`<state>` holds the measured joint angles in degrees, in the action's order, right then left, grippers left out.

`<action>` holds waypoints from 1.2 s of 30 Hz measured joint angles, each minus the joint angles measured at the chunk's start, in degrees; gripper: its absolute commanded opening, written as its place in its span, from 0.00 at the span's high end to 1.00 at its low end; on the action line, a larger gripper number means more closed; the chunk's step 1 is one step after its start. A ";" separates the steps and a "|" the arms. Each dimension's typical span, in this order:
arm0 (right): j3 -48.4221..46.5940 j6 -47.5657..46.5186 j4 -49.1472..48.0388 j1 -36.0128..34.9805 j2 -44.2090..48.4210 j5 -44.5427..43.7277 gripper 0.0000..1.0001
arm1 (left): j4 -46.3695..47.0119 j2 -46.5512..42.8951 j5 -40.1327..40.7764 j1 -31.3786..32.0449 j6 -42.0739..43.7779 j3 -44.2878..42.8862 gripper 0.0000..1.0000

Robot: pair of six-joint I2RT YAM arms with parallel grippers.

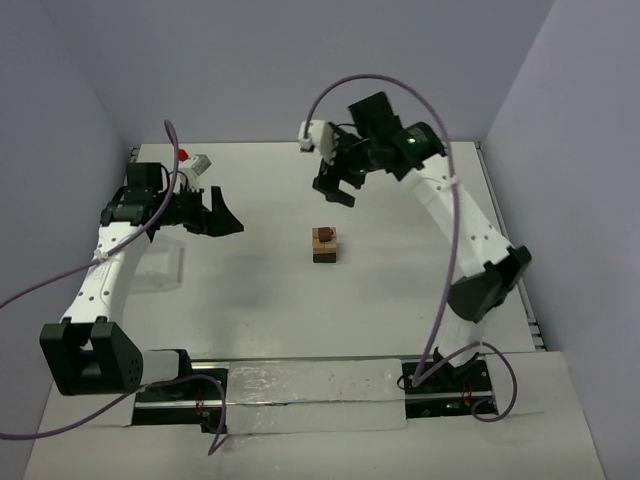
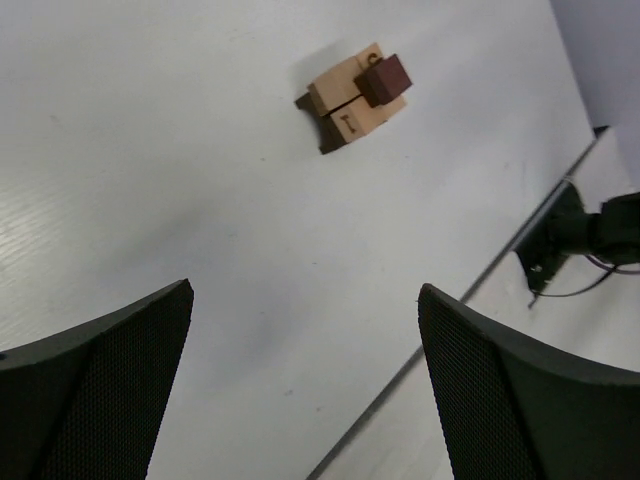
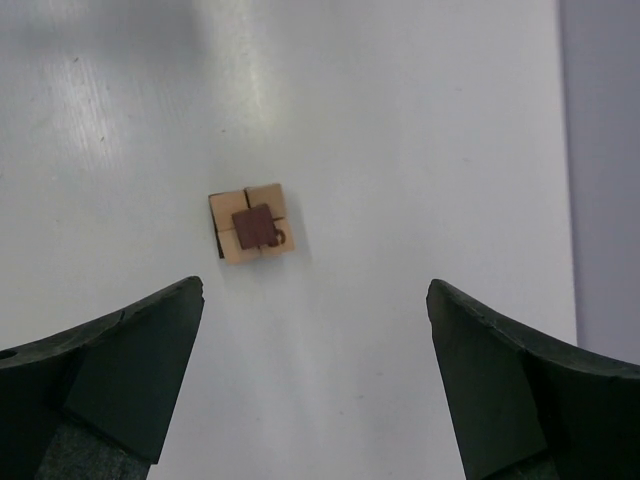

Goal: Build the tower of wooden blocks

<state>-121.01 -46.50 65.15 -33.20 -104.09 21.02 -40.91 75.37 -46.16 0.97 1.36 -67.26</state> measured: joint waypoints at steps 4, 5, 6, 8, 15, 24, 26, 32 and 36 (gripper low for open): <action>10.52 8.89 -9.95 6.92 12.14 0.44 0.00 | 2.61 -3.32 6.34 0.00 0.08 2.54 0.01; 13.86 10.84 -12.14 8.65 14.86 0.07 0.00 | 3.16 -4.23 7.85 0.00 -0.28 3.31 0.01; 17.60 13.06 -14.72 10.57 17.68 -0.55 0.00 | 3.88 -5.25 9.50 0.00 -0.84 4.12 0.01; 25.23 17.10 -19.49 13.29 23.00 -2.29 0.00 | 5.41 -7.33 12.68 -0.01 -1.77 5.71 0.01; 55.36 30.40 -33.81 19.01 40.88 -11.27 0.00 | 9.30 -12.36 19.71 -0.02 -2.23 10.98 0.01; 78.64 45.23 -43.51 24.55 53.71 -16.08 0.00 | 12.91 -18.01 26.93 -0.02 -1.88 18.05 0.01; 80.60 47.88 -45.18 24.92 53.94 -16.28 0.00 | 13.83 -20.38 29.12 -0.02 -1.14 19.62 0.01; 84.05 52.83 -47.46 28.53 54.37 -15.49 0.00 | 15.00 -26.73 35.26 -0.07 0.59 23.73 0.01; 85.10 54.32 -48.75 29.35 55.98 -15.25 0.00 | 15.53 -27.84 37.66 -0.07 0.84 23.88 0.01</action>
<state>-35.90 7.83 16.41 -3.85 -48.12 5.77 -25.39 47.54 -8.51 0.91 2.20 -43.38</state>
